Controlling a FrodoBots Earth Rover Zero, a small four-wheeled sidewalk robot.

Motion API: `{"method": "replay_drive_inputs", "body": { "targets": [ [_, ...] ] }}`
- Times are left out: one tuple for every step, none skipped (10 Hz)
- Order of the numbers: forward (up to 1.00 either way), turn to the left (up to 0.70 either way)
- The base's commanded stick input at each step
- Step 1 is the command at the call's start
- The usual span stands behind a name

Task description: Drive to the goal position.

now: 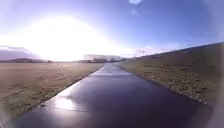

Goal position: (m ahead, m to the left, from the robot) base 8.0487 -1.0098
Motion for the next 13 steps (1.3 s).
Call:
{"method": "replay_drive_inputs", "body": {
  "targets": [
    [1.0, -0.14],
    [1.0, -0.05],
    [1.0, -0.02],
    [1.0, 0.0],
    [1.0, 0.0],
    [1.0, 0.0],
    [1.0, 0.0],
    [1.0, 0.0],
    [1.0, 0.0],
    [1.0, 0.0],
    [1.0, 0.0],
    [1.0, 0.0],
    [1.0, 0.0]
  ]
}}
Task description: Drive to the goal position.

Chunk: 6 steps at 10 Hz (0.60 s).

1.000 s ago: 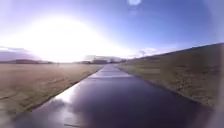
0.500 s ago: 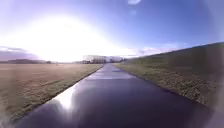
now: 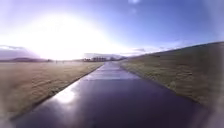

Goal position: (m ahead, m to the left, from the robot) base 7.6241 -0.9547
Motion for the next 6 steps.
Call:
{"method": "replay_drive_inputs", "body": {
  "targets": [
    [1.0, 0.0],
    [1.0, 0.0],
    [1.0, 0.0],
    [1.0, 0.0],
    [1.0, 0.0],
    [1.0, 0.0]
  ]
}}
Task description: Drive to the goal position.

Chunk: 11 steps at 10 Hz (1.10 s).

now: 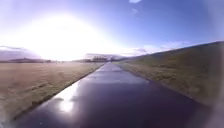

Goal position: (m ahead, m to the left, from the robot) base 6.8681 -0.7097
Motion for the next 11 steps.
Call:
{"method": "replay_drive_inputs", "body": {
  "targets": [
    [1.0, 0.0],
    [1.0, 0.0],
    [1.0, 0.0],
    [1.0, 0.0],
    [1.0, 0.0],
    [1.0, 0.0],
    [1.0, 0.0],
    [1.0, 0.0],
    [1.0, 0.0],
    [1.0, 0.0],
    [1.0, 0.0]
  ]
}}
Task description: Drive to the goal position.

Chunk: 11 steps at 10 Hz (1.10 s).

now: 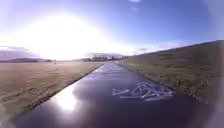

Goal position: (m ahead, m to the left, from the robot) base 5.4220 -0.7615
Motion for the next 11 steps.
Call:
{"method": "replay_drive_inputs", "body": {
  "targets": [
    [1.0, 0.0],
    [1.0, 0.0],
    [1.0, 0.0],
    [1.0, 0.0],
    [1.0, 0.0],
    [1.0, 0.0],
    [1.0, 0.0],
    [1.0, 0.0],
    [1.0, 0.0],
    [1.0, 0.0],
    [1.0, 0.0]
  ]
}}
